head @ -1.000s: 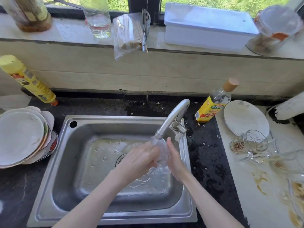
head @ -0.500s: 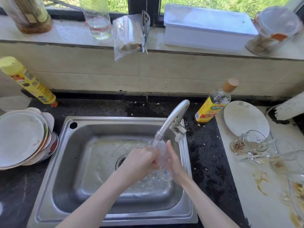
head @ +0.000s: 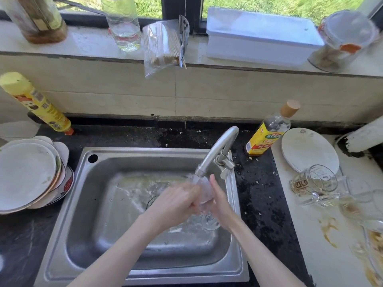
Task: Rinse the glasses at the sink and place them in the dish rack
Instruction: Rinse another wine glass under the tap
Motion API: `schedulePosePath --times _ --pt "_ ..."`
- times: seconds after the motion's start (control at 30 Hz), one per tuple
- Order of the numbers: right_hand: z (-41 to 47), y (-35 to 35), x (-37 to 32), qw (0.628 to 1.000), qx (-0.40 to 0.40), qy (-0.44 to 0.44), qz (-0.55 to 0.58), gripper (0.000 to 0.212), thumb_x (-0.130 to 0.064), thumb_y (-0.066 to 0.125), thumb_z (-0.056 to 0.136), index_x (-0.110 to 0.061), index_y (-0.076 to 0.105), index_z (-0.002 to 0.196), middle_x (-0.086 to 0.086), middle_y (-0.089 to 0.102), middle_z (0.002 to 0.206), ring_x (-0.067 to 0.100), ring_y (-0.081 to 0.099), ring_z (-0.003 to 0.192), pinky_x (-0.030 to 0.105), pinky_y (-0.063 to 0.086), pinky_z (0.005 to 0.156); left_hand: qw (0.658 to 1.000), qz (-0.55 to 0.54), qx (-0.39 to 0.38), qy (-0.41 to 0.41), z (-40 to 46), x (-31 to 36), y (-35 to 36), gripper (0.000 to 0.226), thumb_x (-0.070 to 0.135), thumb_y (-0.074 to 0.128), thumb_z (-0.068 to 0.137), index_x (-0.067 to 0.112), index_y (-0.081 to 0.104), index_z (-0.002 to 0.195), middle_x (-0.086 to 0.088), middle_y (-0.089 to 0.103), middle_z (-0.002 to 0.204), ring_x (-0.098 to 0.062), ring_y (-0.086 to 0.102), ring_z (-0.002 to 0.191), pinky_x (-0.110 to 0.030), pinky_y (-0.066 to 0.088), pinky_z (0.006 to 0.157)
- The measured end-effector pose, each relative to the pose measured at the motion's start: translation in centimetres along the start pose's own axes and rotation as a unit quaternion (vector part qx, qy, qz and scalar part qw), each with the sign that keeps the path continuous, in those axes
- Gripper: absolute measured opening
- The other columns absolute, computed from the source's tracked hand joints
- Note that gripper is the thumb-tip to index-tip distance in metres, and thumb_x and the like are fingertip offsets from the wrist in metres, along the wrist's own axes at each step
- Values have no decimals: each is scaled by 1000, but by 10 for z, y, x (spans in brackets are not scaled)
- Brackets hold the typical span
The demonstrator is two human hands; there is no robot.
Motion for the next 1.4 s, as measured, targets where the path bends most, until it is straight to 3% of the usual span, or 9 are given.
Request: schedulePosePath --times 0.1,0.27,0.4,0.63,0.73,0.87,1.0,1.23,1.4 --pt "-1 3 6 997 12 -37 -63 84 -85 39 71 -19 62 118 5 69 106 25 64 101 46 46 88 997 -14 73 -3 -5 -5 8 26 31 68 78 21 44 77 9 51 82 -14 50 85 -26 29 76" --pt "-7 3 12 999 -2 51 -11 74 -78 32 81 -23 56 123 7 68 85 2 57 51 14 39 43 979 -158 118 -50 -9 -21 20 38 36 79 65 27 42 71 16 44 70 0 43 67 -14 35 63" --pt "-13 8 14 981 0 180 73 83 -78 14 82 -11 60 100 9 57 62 5 34 27 17 14 36 945 -282 133 -95 -8 -24 18 25 20 66 83 34 49 72 9 53 72 -3 48 71 -12 37 64" --pt "-18 31 5 991 -21 95 87 44 -56 41 90 -25 61 114 -4 61 75 7 43 55 18 34 51 894 -352 197 -195 0 -38 23 31 12 44 96 24 49 68 4 51 72 -3 46 68 -14 35 65" --pt "-18 38 0 988 -7 82 133 49 -61 35 90 -25 65 104 -6 54 59 5 33 43 15 27 40 910 -357 130 -164 3 -33 28 21 19 44 96 29 49 114 6 48 112 -1 47 102 -23 39 89" --pt "-13 45 -4 974 25 146 173 76 -77 18 81 -14 59 67 -6 30 41 5 21 30 15 18 30 927 -355 33 -119 2 -31 34 73 31 57 89 32 10 145 14 9 141 7 19 128 -11 17 104" --pt "-13 41 -9 957 -39 190 218 86 -76 9 83 -12 64 64 -4 29 43 4 22 29 13 17 30 906 -390 95 -138 3 -26 33 61 30 60 87 39 22 134 11 24 121 27 31 101 4 32 82" --pt "-19 39 -9 978 2 159 139 37 -44 38 97 -13 57 103 4 51 73 10 40 49 20 30 47 835 -412 239 -276 13 -30 37 25 39 27 99 23 38 82 4 36 86 -11 40 78 -23 38 68" --pt "-20 41 -10 977 -2 168 131 60 -61 23 94 -13 60 92 0 37 58 6 25 39 16 23 35 878 -406 172 -188 6 -29 35 21 37 40 95 32 38 115 12 36 109 3 40 104 -11 35 89"
Point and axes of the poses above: each hand's wrist, its own z-axis towards the middle knuckle, its own y-axis out of the palm, x = y × z, the point moved 2 cm from there along z, towards the middle knuckle
